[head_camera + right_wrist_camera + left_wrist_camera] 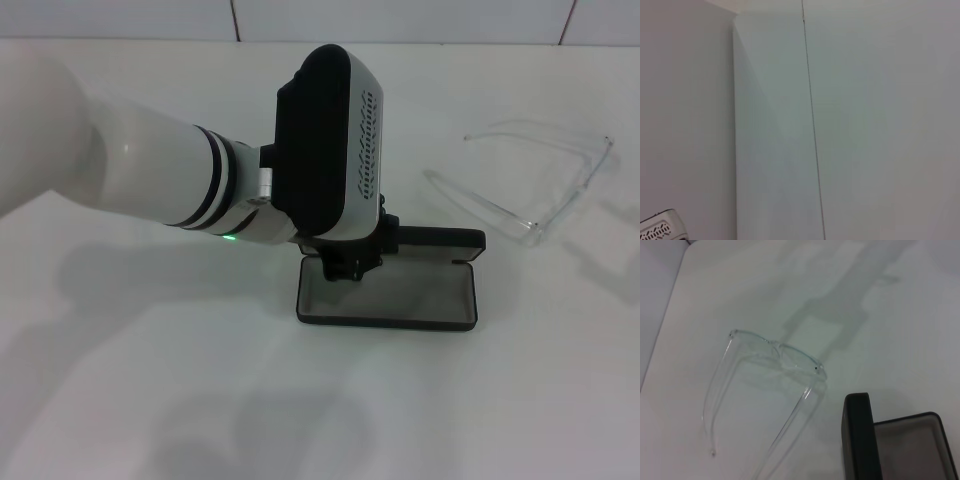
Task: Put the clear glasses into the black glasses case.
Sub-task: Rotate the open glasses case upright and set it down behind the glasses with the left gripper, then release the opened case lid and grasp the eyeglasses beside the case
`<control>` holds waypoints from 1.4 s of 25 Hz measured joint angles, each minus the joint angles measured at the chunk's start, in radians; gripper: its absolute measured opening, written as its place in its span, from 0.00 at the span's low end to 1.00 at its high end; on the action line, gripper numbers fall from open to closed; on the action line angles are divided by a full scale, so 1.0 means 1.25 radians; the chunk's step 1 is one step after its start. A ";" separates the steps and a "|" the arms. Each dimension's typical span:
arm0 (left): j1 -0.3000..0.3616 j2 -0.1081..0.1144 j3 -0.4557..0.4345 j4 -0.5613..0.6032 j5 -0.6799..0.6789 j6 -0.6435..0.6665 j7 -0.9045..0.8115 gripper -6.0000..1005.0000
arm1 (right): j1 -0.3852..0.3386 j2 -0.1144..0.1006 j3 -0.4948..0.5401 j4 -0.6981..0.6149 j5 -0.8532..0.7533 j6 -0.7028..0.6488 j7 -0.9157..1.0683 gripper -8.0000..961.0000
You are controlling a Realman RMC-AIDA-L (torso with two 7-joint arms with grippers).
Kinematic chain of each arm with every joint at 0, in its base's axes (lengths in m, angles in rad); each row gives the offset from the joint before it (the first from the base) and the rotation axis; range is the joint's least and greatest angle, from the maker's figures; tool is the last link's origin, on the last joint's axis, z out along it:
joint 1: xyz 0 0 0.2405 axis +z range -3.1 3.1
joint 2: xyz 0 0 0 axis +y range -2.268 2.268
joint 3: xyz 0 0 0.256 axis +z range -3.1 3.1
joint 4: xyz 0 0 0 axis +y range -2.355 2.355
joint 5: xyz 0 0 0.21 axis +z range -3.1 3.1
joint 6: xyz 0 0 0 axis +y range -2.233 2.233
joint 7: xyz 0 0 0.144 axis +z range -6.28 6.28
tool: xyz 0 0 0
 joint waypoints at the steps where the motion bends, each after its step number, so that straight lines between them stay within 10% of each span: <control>1: 0.000 0.000 0.000 -0.001 0.000 -0.001 0.000 0.21 | 0.000 0.000 0.000 0.000 0.000 0.001 0.001 0.74; 19: 0.018 0.001 0.001 0.026 -0.007 0.004 -0.054 0.22 | -0.004 0.000 -0.004 -0.001 -0.001 -0.003 0.008 0.73; 23: 0.043 0.002 -0.009 0.096 -0.030 0.044 -0.065 0.37 | -0.003 -0.004 -0.008 -0.004 -0.016 -0.004 0.009 0.73; 35: 0.092 0.004 -0.198 0.204 -0.356 0.144 -0.092 0.37 | 0.144 -0.102 -0.151 -0.282 -0.305 0.008 0.220 0.72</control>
